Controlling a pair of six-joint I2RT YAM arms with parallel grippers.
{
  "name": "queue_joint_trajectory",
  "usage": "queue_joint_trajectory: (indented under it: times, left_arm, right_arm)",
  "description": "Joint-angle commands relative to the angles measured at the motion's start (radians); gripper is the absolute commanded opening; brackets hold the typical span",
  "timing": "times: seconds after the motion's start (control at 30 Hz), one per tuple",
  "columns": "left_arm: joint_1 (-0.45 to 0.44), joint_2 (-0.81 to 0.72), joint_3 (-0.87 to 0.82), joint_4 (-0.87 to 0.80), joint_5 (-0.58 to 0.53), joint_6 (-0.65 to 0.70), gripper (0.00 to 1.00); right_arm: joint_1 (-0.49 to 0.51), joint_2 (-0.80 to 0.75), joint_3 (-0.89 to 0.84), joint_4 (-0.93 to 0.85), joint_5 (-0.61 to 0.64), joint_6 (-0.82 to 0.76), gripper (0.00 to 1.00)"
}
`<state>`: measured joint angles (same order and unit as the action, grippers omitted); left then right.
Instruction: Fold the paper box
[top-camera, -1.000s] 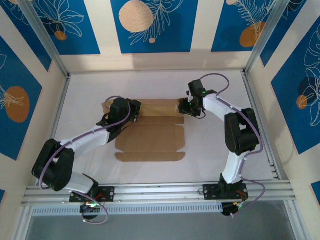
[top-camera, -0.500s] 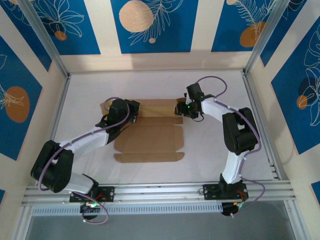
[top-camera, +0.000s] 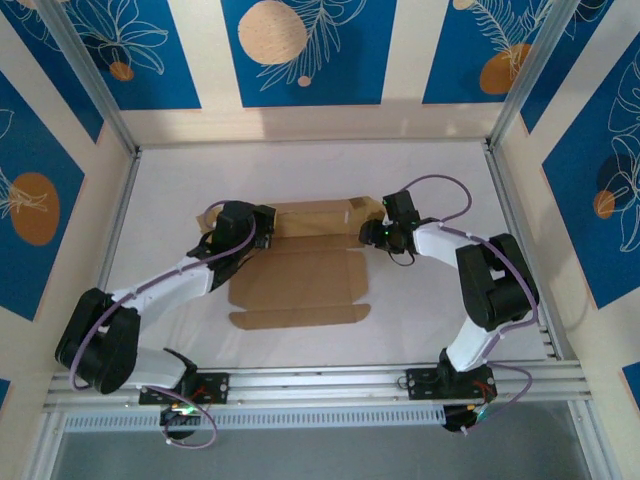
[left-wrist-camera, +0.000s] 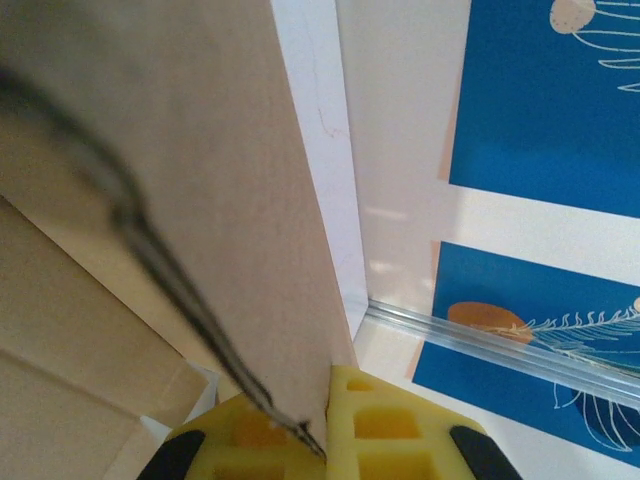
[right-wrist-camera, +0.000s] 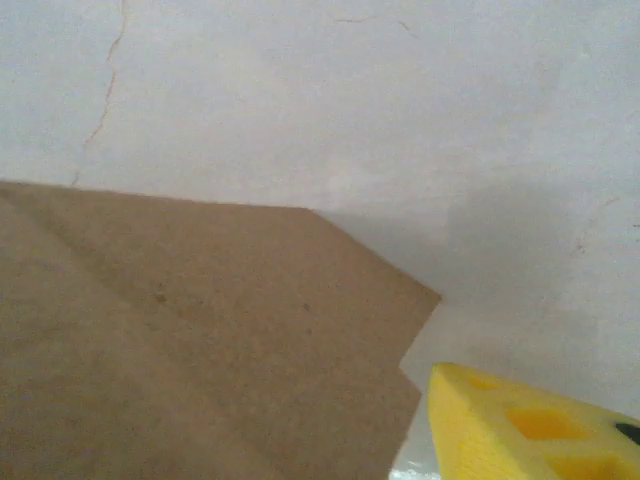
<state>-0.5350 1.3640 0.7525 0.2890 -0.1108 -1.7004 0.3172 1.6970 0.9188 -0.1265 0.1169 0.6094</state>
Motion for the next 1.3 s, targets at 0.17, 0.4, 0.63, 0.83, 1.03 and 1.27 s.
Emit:
queue_joint_trajectory:
  times: [0.17, 0.4, 0.63, 0.83, 1.03, 1.27]
  left_arm:
    - [-0.012, -0.02, -0.021, -0.046, -0.036, -0.009, 0.0]
    - [-0.015, -0.016, -0.026, -0.019, -0.029, -0.001, 0.0]
    - [-0.017, -0.022, -0.021, -0.017, -0.032, 0.016, 0.0]
    - [-0.021, -0.031, -0.021, -0.019, -0.033, 0.025, 0.0]
    - [-0.024, -0.042, -0.016, -0.033, -0.038, 0.03, 0.0]
    - [-0.03, -0.038, -0.021, -0.03, -0.036, 0.024, 0.0]
  right_arm:
    - [-0.034, 0.007, 0.028, -0.092, -0.01, 0.277, 0.58]
    - [-0.073, 0.025, 0.048, -0.136, -0.149, 0.379, 0.38]
    - [-0.084, 0.015, 0.074, -0.118, -0.314, 0.48, 0.06]
    - [-0.107, 0.044, 0.078, -0.026, -0.435, 0.595, 0.24]
    - [-0.053, 0.123, 0.246, -0.267, -0.287, 0.39, 0.4]
    - [-0.055, 0.179, 0.235, -0.214, -0.262, 0.351, 0.52]
